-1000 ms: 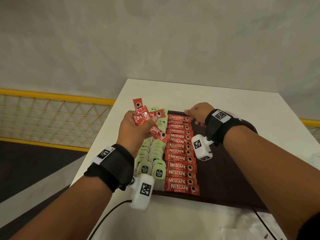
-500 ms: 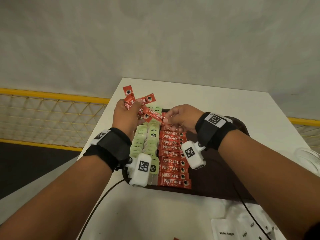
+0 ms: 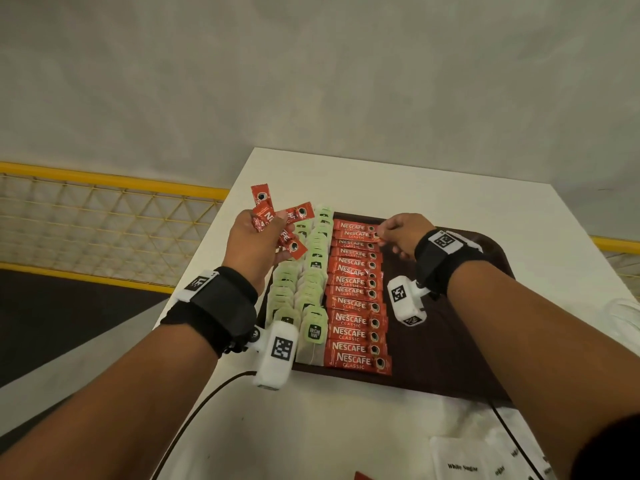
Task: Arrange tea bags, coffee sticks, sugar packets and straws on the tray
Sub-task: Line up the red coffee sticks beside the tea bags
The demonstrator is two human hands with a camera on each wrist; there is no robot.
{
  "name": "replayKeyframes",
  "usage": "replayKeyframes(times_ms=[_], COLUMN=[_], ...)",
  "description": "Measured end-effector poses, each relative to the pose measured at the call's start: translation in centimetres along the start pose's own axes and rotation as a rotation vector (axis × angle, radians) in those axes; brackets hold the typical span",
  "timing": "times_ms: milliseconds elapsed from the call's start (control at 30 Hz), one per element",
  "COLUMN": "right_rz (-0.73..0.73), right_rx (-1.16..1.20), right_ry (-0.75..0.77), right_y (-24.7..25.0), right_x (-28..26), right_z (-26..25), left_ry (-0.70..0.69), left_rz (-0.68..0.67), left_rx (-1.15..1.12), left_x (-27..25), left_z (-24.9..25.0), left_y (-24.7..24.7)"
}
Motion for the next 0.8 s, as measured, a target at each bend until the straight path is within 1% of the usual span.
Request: replayKeyframes(times_ms=[300,400,500,567,600,633,700,733,767,800], right_rz=[0.040,0.043,0.082,0.094,0.065,-0.001,-0.204,-0.301,-0.364,-0.395], right_rx=[-0.168,-0.219,-0.243,-0.259,-0.284,-0.306,-0.262,-0.224,-0.197,-0.171], right_ry=[-0.017,-0.044,0.004,0.091,0.159,0.235,0.346,0.360,0.364,0.369], right_y=[-1.0,-1.3,-1.1,-0.8,-0.8,-0.9,-1.5,-2.0,-2.5,-3.1], right_x=[1.6,2.1,2.2,1.1,0.2,-1.1,-4.0,-5.1,-5.8,-6.1], right_z=[-0.7,-0.3,0.0,-0.6,-1.2,-1.9,-3.3,-3.8,-4.1,-4.3], left_ry=[0.011,0.016,0.021,0.024,0.025,0.023,0.013,0.010,0.010,0.009], left_rz=[-0.015,-0.020,-0.022,-0.008,0.005,0.022,0.059,0.075,0.081,0.076], left_rx=[0.036,0.042,0.050,0.054,0.064,0.072,0.072,0.069,0.064,0.056], left_x=[-0.6,-0.7,-0.7,-0.7,-0.6,-0.5,-0.4,-0.4,-0.4,-0.5], left_z=[-0.5,-0.3,-0.1,0.1,0.1,0.1,0.2,0.3,0.4,0.5], left_y=[-0.4,-0.7,-1.1,-1.3,-1.4,-1.5,-1.9,-2.1,-2.4,-2.6])
Point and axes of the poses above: each hand's wrist, its own x-axis towards the middle knuckle, its own y-axis out of the back of the hand, z = x × y, the point moved 1 cm from there along x, towards the middle knuckle, and after that the axes turned 8 degrees about x, right-handed, at the moved point
